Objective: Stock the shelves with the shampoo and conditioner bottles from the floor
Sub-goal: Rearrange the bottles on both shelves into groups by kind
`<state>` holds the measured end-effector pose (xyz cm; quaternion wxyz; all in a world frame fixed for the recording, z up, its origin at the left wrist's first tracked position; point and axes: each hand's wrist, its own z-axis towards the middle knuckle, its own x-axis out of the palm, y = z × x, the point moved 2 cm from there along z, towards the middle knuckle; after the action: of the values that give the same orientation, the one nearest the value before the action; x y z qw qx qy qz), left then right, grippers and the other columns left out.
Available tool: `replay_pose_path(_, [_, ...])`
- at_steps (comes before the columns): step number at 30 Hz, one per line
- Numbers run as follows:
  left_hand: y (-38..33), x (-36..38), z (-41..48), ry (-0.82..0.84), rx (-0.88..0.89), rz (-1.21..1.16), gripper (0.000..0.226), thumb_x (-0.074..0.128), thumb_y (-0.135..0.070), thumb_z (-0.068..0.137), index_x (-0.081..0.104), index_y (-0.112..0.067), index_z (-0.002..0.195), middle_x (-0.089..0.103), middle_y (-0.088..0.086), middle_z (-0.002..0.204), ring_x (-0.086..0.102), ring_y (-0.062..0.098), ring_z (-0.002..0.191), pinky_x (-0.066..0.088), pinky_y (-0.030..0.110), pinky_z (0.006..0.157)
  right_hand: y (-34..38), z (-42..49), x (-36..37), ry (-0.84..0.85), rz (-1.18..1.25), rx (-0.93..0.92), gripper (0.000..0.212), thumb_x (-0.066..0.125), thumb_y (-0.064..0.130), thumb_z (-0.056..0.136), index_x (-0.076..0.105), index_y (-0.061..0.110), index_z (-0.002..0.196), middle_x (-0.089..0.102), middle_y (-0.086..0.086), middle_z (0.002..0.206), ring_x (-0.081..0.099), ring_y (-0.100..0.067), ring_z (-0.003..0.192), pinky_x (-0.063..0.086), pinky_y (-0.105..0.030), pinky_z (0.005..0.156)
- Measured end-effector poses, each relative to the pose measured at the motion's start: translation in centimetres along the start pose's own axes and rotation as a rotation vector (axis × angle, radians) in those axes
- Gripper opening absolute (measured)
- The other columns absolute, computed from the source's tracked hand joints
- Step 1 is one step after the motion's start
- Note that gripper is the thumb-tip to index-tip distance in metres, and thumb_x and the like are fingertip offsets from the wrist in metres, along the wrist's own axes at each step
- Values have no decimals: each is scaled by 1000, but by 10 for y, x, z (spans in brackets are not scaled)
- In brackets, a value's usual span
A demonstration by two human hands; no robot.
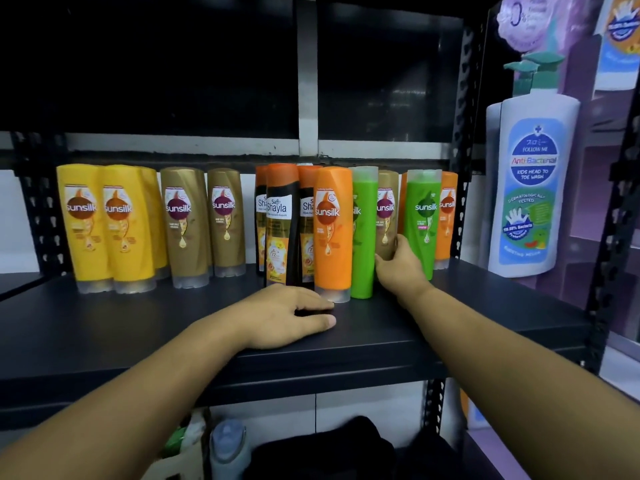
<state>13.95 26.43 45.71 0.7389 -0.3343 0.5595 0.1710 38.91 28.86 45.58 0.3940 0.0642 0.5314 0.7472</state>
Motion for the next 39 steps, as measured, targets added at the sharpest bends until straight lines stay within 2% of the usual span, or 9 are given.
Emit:
replay_pose_path(2, [3,0,-4,11,-23,-24,51,53,-64,95,55,-45,142,45,-24,153,41,2,140,31,31,119,1,-1,-1,-15,35,2,64,70,24,93,39,15,148,61,-5,138,57,-26,127,45,-40,109])
replay_pose_path(6, [-1,0,-2,-45,-57,-80,48,61,-63,90,62,-46,135,52,-21,148,46,5,136,36,33,117,-2,-2,-3,-33,50,0,64,69,21,95,37,12,149,60,-9,138,57,-27,127,45,-41,109])
replay_pose_path(10, [-2,-1,-4,-66,-83,-127,46,66,-60,89,65,-43,132,55,-18,146,47,5,135,36,34,117,0,-5,-7,-76,-27,-15,62,71,22,94,39,9,146,61,-12,135,57,-31,125,45,-38,104])
replay_pose_path(14, [-2,-2,-5,-75,-97,-124,46,66,-59,89,66,-42,131,56,-18,145,48,5,135,37,33,117,4,-8,-9,-110,-99,-28,64,74,26,90,40,9,142,58,-16,133,56,-34,123,48,-43,101])
replay_pose_path(19, [-2,-3,-5,-79,-104,-126,44,66,-59,89,67,-42,130,58,-19,143,48,4,134,37,32,116,8,-14,-10,-45,-57,-21,64,69,20,95,34,10,147,58,-13,138,54,-33,128,43,-35,102])
replay_pose_path(26, [0,-1,-4,-88,-104,-132,44,66,-58,89,67,-41,130,59,-20,141,50,2,131,38,30,114,9,-14,-9,-49,6,-38,61,65,22,98,32,10,148,55,-13,141,51,-31,130,41,-37,106])
replay_pose_path(32, [-1,-2,-4,-102,-104,-123,44,66,-59,89,68,-42,129,59,-22,140,50,1,132,38,30,114,9,-13,-10,-31,-29,-24,65,67,14,95,32,10,149,52,-14,144,49,-33,133,41,-42,112])
replay_pose_path(35, [-1,-2,-4,-101,-110,-121,44,67,-60,88,68,-42,129,59,-22,140,50,2,131,39,31,114,10,-13,-12,-59,-18,-29,65,72,16,91,36,12,145,55,-14,139,52,-32,129,44,-42,108])
replay_pose_path(39, [-2,-2,-5,-73,-130,-116,47,65,-62,88,64,-44,133,57,-21,144,48,5,134,38,31,114,10,-15,-11,-19,9,-13,69,73,21,91,33,13,147,60,-11,136,57,-30,125,44,-35,102])
